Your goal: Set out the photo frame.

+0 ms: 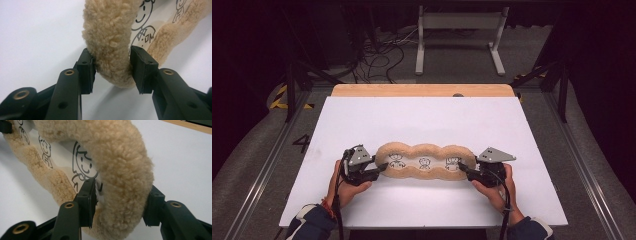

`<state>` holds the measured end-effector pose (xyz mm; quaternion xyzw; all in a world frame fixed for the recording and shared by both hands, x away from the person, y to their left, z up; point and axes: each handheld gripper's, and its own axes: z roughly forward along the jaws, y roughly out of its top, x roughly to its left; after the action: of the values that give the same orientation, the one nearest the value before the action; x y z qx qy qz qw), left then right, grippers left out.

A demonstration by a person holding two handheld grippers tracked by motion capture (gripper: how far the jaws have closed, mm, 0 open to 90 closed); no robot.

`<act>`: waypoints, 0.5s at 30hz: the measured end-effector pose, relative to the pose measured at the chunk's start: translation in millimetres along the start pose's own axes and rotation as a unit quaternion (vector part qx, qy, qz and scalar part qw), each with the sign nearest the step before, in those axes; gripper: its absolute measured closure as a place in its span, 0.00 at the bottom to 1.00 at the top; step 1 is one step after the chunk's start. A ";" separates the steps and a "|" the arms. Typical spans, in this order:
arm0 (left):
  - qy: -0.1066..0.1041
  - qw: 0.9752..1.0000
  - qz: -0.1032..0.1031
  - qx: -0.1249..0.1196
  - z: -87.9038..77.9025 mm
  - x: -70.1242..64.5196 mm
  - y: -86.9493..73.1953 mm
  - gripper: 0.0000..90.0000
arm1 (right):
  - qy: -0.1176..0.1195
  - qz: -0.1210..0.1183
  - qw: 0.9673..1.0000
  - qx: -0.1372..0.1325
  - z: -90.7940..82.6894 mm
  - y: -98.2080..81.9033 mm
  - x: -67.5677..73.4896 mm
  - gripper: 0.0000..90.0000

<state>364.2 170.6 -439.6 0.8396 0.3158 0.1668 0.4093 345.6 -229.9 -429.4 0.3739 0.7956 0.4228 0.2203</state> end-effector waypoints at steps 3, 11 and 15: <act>0.001 1.000 0.000 0.000 0.2 -0.6 0.1 0.63 | 0.000 -0.002 1.000 -0.001 0.1 -0.2 -0.2 0.58; 0.000 1.000 0.005 0.001 -0.7 -2.5 0.0 0.63 | -0.004 -0.010 1.000 -0.005 1.9 -0.3 -1.1 0.56; -0.001 1.000 0.004 0.001 -0.6 -2.4 -0.3 0.63 | -0.004 -0.009 1.000 -0.005 2.4 -0.3 -1.2 0.55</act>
<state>362.0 169.5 -439.5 0.8414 0.3120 0.1670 0.4085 347.9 -229.7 -431.0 0.3670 0.7960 0.4234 0.2290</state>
